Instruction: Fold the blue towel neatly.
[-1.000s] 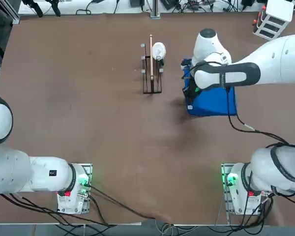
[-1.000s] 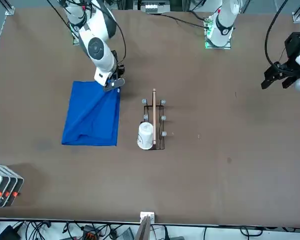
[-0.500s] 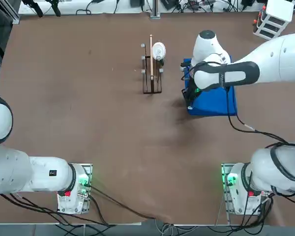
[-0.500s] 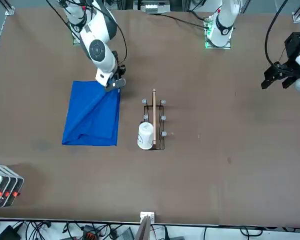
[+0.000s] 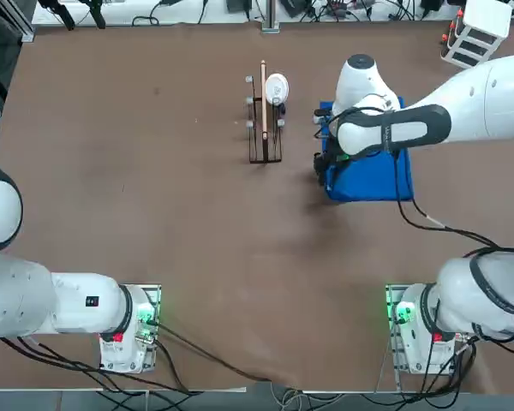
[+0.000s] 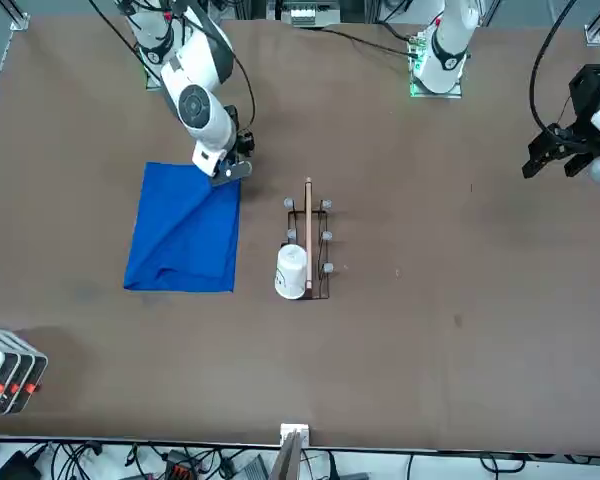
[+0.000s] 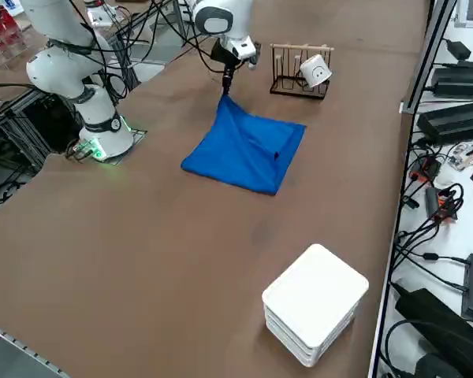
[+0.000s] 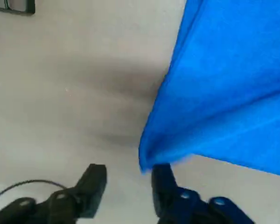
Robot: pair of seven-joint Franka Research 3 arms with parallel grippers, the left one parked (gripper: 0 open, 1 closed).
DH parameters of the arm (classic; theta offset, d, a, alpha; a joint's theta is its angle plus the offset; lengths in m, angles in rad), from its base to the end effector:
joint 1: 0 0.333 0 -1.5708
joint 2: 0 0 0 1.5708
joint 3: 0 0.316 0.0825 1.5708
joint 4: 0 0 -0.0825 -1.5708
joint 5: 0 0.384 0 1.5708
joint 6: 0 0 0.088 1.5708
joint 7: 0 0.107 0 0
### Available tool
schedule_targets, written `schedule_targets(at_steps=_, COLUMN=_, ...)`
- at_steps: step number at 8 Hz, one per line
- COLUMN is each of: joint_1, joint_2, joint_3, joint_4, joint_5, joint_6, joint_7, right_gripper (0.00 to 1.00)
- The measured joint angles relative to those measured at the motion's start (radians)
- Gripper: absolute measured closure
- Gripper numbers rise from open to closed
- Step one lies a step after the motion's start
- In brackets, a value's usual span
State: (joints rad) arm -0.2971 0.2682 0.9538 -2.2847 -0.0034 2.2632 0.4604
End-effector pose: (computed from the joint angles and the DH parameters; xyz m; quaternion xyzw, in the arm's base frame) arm 0.4003 0.3145 0.2718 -0.9853 -0.0994 0.1317 0.0449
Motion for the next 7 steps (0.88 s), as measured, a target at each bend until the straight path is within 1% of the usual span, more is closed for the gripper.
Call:
schedule_targets(at_steps=1, joint_1=0.0, joint_2=0.0, joint_3=0.0, joint_4=0.015, joint_5=-0.001, joint_6=0.001, joint_7=0.027, right_gripper=0.12)
schedule_targets(at_steps=2, joint_1=0.0, joint_2=0.0, joint_3=0.0, joint_4=0.035, joint_5=-0.004, joint_6=0.001, joint_7=0.058, right_gripper=0.0)
schedule_targets(at_steps=3, joint_1=0.0, joint_2=0.0, joint_3=-0.001, joint_4=0.054, joint_5=-0.007, joint_6=0.001, joint_7=0.08, right_gripper=0.0)
schedule_targets(at_steps=4, joint_1=-0.002, joint_2=-0.001, joint_3=-0.01, joint_4=0.075, joint_5=-0.012, joint_6=0.001, joint_7=0.094, right_gripper=0.0)
schedule_targets(at_steps=5, joint_1=-0.004, joint_2=-0.001, joint_3=-0.041, joint_4=0.102, joint_5=-0.018, joint_6=0.002, joint_7=0.103, right_gripper=0.02)
schedule_targets(at_steps=6, joint_1=-0.006, joint_2=0.003, joint_3=-0.095, joint_4=0.136, joint_5=-0.027, joint_6=0.004, joint_7=0.11, right_gripper=0.03)
schedule_targets(at_steps=7, joint_1=-0.009, joint_2=0.024, joint_3=-0.151, joint_4=0.18, joint_5=-0.049, joint_6=0.004, joint_7=0.134, right_gripper=0.05)
